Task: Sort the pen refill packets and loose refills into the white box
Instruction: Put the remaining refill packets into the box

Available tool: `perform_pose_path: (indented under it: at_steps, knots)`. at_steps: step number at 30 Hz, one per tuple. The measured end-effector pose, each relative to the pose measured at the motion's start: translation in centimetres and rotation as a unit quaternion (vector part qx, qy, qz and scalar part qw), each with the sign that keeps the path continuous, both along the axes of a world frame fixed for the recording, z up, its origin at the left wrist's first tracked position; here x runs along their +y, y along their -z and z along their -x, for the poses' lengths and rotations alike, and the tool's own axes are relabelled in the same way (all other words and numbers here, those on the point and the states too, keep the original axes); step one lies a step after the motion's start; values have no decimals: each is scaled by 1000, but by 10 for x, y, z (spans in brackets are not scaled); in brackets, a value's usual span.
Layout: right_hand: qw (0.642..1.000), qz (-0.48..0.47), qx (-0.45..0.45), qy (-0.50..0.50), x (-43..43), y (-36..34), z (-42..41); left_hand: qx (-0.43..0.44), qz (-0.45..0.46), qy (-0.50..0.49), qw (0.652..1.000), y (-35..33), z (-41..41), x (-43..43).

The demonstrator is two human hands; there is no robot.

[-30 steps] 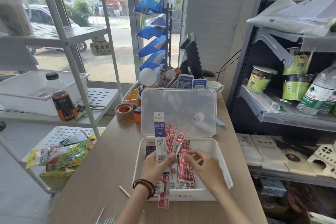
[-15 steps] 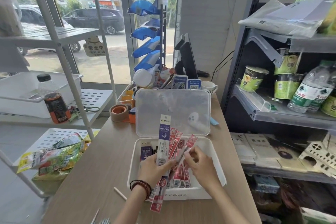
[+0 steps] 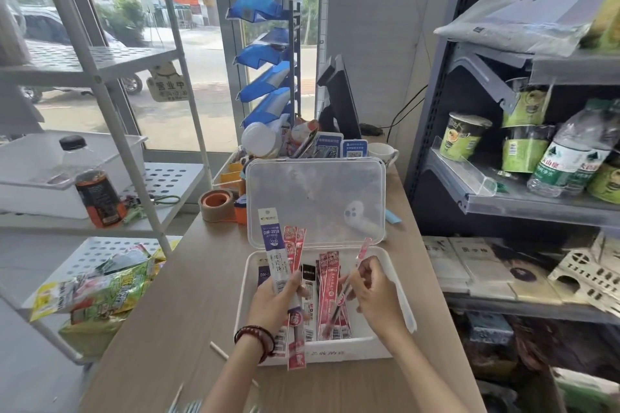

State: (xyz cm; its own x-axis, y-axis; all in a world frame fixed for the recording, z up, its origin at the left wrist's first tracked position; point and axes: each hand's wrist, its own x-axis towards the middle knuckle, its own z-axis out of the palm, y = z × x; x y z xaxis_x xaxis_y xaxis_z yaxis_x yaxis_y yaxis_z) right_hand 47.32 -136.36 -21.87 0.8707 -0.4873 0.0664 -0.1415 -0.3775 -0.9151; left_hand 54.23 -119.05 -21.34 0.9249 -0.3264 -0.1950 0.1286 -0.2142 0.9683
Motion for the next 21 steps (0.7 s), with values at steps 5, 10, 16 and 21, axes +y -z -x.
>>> perform_pose_path:
  at_steps: [5,10,16,21]
  knots:
    - [1000,0,5,-4,2,1,1,19,13,1,1000,2,-1,1]
    - [999,22,38,-25,-2,5,-3,22,9,16,1000,4,-3,1]
    - [996,41,67,-48,-2,6,-5,6,1,-10,1000,2,-2,1]
    - [990,47,105,-82,-1,8,-3,18,8,-14,1000,3,-2,1]
